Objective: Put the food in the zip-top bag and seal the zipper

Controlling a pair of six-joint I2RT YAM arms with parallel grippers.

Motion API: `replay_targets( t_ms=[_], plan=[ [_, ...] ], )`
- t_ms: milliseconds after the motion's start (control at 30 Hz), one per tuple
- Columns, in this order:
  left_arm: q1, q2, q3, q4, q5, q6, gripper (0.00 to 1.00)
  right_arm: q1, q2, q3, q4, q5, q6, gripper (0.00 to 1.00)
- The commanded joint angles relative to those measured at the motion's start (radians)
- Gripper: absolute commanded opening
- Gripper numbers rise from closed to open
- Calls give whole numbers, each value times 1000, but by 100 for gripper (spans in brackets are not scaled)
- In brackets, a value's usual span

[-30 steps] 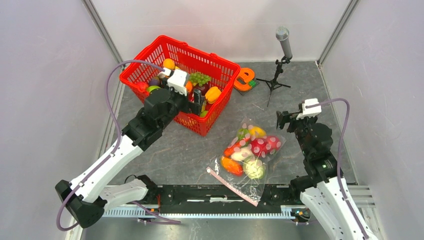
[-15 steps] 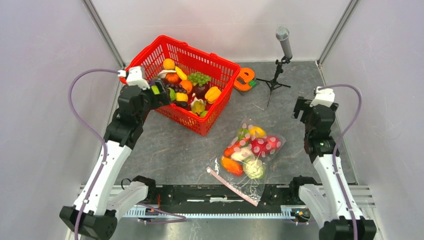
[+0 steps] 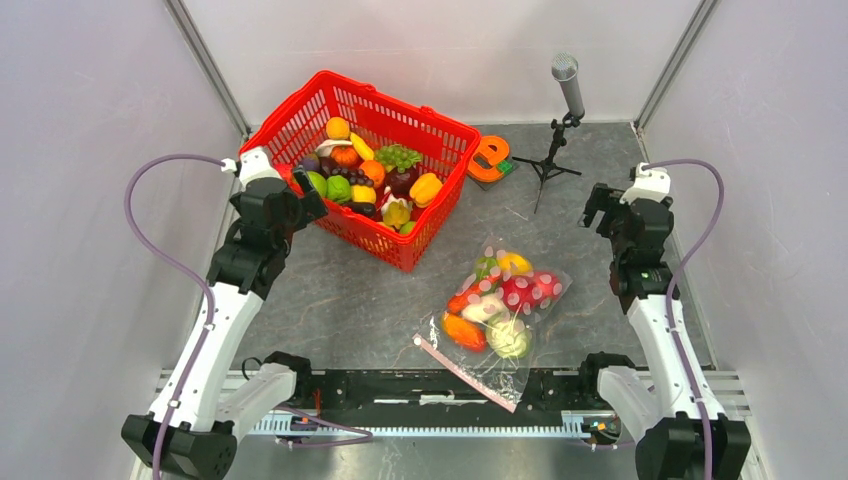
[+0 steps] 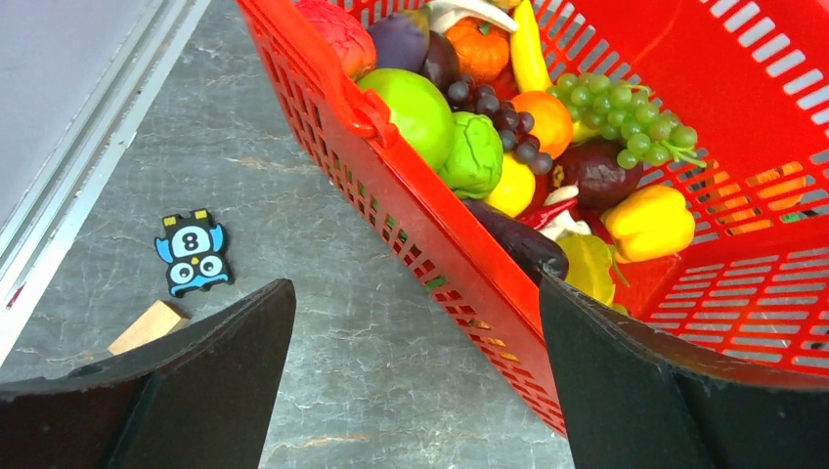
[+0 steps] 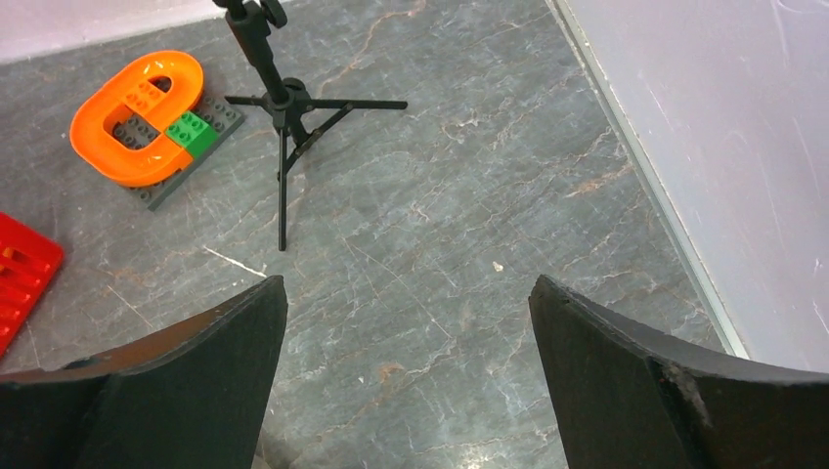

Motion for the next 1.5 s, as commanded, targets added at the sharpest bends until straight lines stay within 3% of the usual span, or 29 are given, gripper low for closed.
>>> replay_targets(
  t_ms=[0, 133, 533, 900, 1467],
  plan=[
    [4, -11, 37, 13, -65, -61, 100, -1, -29, 31, 63, 32, 53, 98],
    [3, -7, 25, 38, -63, -62, 100, -1, -36, 34, 110, -12, 80, 98],
    [3, -21, 6, 49, -28, -78, 100, -1, -51, 49, 32, -51, 121, 98],
    [2, 13, 47, 55, -46, -82, 100, -1, -31, 57, -3, -151, 50, 98],
    [2, 61, 90, 89, -20, -19, 100, -1, -198, 40, -70, -214, -51, 98]
  ],
)
